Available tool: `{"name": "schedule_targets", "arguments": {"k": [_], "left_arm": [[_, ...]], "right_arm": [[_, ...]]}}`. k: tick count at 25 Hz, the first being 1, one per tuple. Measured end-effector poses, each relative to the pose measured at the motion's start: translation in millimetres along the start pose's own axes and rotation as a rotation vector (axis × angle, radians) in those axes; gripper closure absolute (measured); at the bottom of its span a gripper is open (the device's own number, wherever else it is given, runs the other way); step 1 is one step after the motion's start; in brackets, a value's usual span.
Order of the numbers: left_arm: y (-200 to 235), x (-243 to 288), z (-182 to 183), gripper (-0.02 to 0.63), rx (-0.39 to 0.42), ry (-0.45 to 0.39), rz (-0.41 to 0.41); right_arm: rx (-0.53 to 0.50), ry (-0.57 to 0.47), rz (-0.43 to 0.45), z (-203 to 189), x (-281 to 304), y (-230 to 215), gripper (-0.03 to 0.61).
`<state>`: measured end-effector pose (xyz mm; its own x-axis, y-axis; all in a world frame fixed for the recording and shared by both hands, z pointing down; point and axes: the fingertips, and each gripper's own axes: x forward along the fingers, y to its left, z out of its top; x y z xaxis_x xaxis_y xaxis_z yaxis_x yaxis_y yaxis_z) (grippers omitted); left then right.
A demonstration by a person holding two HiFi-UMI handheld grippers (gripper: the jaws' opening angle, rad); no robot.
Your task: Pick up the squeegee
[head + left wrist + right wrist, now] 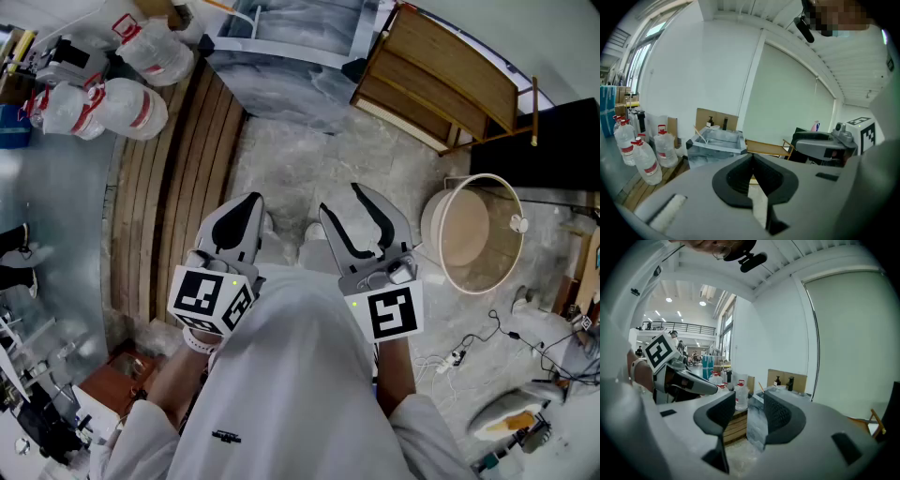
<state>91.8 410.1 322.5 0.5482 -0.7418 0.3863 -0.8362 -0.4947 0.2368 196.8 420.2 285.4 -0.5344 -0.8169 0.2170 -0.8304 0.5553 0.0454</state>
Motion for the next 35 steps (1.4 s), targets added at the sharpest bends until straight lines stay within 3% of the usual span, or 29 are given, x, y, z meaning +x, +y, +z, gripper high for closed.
{"name": "schedule_targets", "arguments": {"k": [7, 21, 25, 35], "left_arm": [[13, -15, 7, 0.609, -0.011, -0.011, -0.024], [97, -30, 35, 0.609, -0.026, -0.057, -0.068], [132, -40, 36, 0.609, -0.034, -0.06, -0.075], [203, -46, 33, 0.609, -0.042, -0.042, -0.101]], "right_arm": [[0.034, 0.016, 0.02, 3, 7, 23, 0.382], [-0.003, 0.039, -0.085, 27, 72, 49, 0.385], [-0.012, 0.037, -0.139, 34, 93, 63, 0.482], [-0.025, 0.041, -0.214, 42, 143, 85, 0.489]]}}
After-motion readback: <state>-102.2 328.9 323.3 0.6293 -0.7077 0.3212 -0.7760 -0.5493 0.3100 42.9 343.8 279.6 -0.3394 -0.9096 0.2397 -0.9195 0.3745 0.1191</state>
